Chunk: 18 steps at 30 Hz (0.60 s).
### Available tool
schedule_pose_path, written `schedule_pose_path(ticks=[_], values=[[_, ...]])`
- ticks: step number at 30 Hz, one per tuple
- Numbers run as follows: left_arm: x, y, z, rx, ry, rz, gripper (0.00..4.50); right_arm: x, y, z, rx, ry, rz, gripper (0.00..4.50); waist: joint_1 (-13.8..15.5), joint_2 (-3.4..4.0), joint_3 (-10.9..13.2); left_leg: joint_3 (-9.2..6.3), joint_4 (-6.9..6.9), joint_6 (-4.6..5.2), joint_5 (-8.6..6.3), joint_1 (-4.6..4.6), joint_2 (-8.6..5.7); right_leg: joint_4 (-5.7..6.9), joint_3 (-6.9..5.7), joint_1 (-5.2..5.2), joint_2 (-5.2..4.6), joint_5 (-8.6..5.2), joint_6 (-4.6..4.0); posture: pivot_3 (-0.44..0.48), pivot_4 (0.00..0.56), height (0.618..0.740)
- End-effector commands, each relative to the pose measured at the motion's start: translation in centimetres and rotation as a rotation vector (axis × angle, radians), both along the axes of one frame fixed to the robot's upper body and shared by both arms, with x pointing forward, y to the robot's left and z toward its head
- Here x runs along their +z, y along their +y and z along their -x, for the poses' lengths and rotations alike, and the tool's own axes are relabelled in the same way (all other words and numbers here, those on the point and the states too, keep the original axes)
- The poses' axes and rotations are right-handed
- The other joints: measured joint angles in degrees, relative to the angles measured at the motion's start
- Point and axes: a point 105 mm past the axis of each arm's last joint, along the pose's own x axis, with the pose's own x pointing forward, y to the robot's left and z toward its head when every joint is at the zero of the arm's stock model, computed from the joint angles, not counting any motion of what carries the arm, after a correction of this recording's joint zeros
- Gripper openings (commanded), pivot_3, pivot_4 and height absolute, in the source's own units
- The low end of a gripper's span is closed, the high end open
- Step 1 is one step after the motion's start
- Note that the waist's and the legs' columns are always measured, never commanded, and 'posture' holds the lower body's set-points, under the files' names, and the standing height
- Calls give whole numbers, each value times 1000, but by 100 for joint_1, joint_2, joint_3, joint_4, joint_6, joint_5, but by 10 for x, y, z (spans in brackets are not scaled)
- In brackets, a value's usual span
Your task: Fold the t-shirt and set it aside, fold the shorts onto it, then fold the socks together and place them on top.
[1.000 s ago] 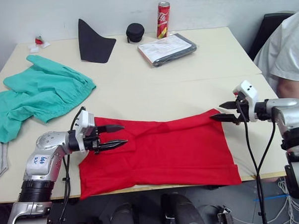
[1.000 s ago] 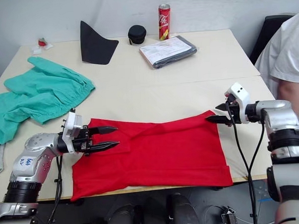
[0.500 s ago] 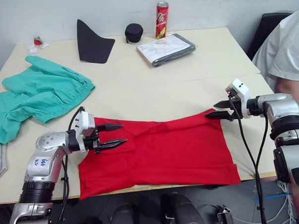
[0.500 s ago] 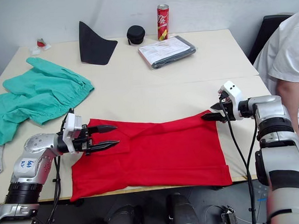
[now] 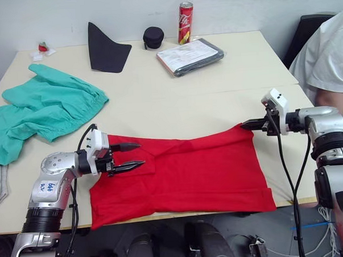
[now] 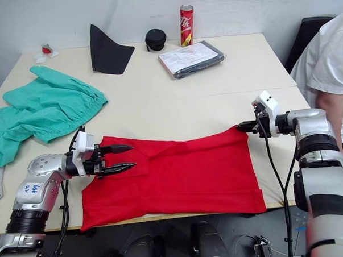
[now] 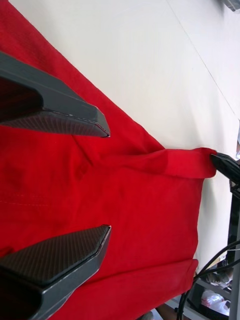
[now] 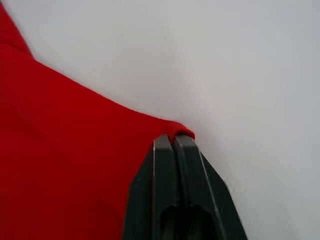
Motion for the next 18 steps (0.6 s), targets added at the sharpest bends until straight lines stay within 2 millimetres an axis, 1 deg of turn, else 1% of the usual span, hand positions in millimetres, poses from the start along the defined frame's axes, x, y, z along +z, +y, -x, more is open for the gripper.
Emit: schedule_pose_path(ticks=[1, 4, 8, 11, 16, 18], values=[[3, -1, 1, -10, -28, -11, 2915, 18, -7, 6, 46, -111, -23, 25, 7, 0, 0, 0, 0, 0, 0, 0, 0, 0, 0, 0, 0, 0, 0, 0, 150, 740], [0, 0, 1, -7, -21, -26, 2915, 18, -9, 12, 82, -199, -1, 25, 28, 0, 0, 0, 0, 0, 0, 0, -1, -1, 0, 0, -1, 0, 0, 0, 150, 740], [-3, 3, 3, 1, -13, -39, 2915, 8, -14, 27, 155, -293, 72, 25, 47, 0, 0, 0, -1, 0, 0, 0, -1, -2, -1, 0, 0, 0, 0, 0, 150, 740], [-5, 5, 4, 6, -6, -49, 2915, 12, -15, 37, 172, -414, 54, 25, 47, 0, 0, 0, -1, 0, 0, 1, -1, -2, -1, 0, 0, 0, 0, 0, 150, 740], [-7, 9, 6, 10, 7, -63, 2915, 15, -18, 51, 159, -536, 51, 25, 51, 0, 0, 0, -1, -1, 0, 4, 0, -1, -1, 2, 0, 0, 1, 0, 150, 740], [-8, 10, 6, 10, 12, -71, 2915, 17, -17, 60, 184, -607, 31, 25, 61, 0, 0, -1, -1, -1, 0, 4, -1, 0, -1, 2, 0, 0, 1, 0, 150, 740]])
